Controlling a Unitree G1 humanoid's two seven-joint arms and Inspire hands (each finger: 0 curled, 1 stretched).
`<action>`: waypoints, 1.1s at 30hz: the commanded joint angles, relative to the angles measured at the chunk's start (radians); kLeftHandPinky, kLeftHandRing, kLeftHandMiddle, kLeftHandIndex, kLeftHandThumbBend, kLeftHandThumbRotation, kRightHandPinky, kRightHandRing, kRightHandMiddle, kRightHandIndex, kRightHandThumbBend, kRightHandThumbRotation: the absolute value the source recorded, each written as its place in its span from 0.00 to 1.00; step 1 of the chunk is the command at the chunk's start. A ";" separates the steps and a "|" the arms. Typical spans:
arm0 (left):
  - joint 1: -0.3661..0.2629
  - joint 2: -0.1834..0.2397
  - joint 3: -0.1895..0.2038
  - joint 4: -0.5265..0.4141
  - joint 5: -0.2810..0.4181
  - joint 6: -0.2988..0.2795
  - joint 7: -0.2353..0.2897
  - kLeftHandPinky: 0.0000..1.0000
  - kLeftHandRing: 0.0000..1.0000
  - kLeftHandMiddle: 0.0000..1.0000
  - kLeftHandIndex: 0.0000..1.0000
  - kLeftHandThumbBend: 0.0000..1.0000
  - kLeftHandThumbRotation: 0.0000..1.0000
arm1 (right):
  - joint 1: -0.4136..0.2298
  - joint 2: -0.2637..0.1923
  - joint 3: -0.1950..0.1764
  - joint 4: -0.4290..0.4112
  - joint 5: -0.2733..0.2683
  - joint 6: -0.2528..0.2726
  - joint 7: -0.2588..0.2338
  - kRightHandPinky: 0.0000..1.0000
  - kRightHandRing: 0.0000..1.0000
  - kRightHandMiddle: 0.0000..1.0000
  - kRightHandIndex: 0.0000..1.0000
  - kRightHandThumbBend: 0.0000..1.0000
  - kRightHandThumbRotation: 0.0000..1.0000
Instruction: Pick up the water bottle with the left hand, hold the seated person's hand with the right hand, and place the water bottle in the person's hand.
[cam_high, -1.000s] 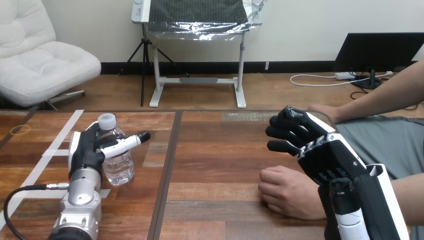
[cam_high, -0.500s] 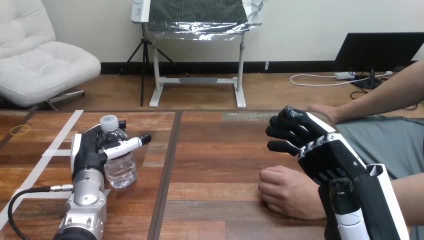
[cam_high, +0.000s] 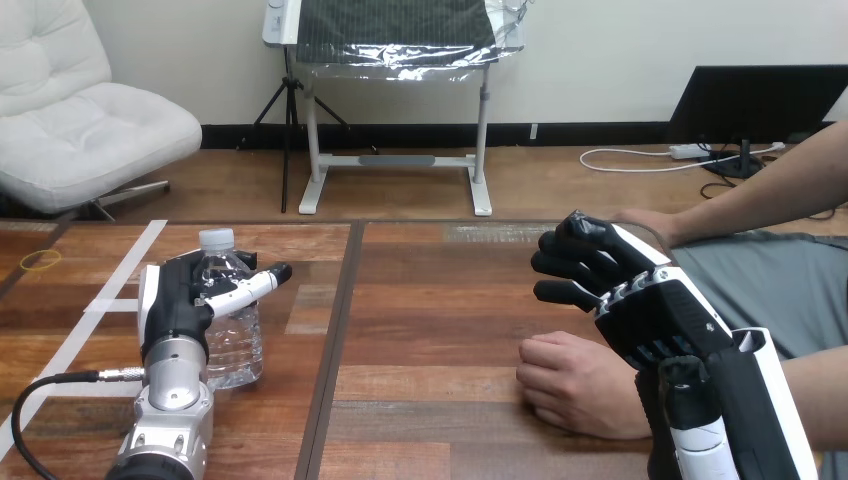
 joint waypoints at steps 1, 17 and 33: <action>-0.054 0.010 -0.017 -0.022 0.020 -0.018 0.011 0.30 0.36 0.44 0.43 0.67 0.00 | -0.043 0.006 0.002 -0.018 0.007 -0.010 -0.003 0.75 0.81 0.82 0.82 0.59 0.89; -0.009 0.006 -0.023 -0.083 0.039 -0.077 0.045 0.33 0.37 0.42 0.44 0.71 0.00 | -0.046 0.014 -0.015 -0.010 -0.034 -0.005 -0.021 0.76 0.80 0.81 0.82 0.60 0.91; 0.152 -0.023 -0.031 -0.362 0.059 -0.228 0.081 0.30 0.35 0.40 0.43 0.71 0.00 | -0.139 -0.009 -0.104 0.047 -0.080 0.043 -0.050 0.77 0.81 0.81 0.82 0.52 0.90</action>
